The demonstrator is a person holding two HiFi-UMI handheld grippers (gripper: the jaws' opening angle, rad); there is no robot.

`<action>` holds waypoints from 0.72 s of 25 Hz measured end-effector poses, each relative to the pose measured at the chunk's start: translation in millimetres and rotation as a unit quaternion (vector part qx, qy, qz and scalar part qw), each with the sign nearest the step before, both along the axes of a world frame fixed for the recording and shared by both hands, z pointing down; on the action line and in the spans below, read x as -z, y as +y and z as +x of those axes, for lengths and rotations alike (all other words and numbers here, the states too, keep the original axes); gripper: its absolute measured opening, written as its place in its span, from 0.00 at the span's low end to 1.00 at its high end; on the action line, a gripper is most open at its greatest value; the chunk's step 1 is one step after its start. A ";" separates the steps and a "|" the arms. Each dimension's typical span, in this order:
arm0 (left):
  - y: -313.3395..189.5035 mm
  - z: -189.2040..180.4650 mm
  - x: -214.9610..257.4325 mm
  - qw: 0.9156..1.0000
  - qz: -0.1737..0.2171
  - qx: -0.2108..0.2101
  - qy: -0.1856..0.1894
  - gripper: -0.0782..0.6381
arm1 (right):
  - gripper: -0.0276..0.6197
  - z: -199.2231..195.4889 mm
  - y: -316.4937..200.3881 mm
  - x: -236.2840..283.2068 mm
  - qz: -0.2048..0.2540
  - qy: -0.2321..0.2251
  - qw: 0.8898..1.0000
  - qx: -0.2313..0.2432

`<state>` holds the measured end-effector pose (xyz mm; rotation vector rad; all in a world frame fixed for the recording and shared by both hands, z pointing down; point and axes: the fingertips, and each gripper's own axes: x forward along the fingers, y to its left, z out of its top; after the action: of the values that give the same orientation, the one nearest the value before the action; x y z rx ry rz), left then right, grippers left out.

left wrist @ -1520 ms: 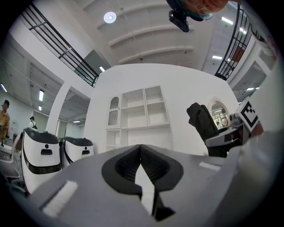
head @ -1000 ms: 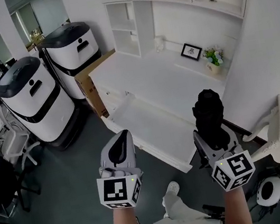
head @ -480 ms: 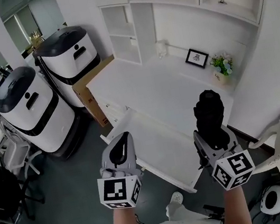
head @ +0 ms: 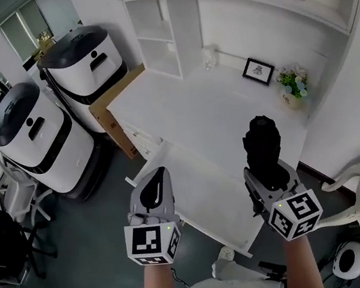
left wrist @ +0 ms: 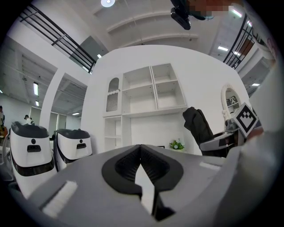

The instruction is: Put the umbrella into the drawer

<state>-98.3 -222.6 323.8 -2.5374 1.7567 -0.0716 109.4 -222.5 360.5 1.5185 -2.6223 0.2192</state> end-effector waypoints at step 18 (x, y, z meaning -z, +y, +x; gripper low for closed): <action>-16.2 -14.2 -57.3 0.998 -0.070 0.002 -0.006 0.12 | 0.42 -22.5 -5.5 -145.2 -0.163 -0.024 0.986 -0.004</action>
<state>-112.4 -238.8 381.2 -2.6208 1.8141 -0.2177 86.9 -228.1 505.7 1.4254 -2.4609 0.6567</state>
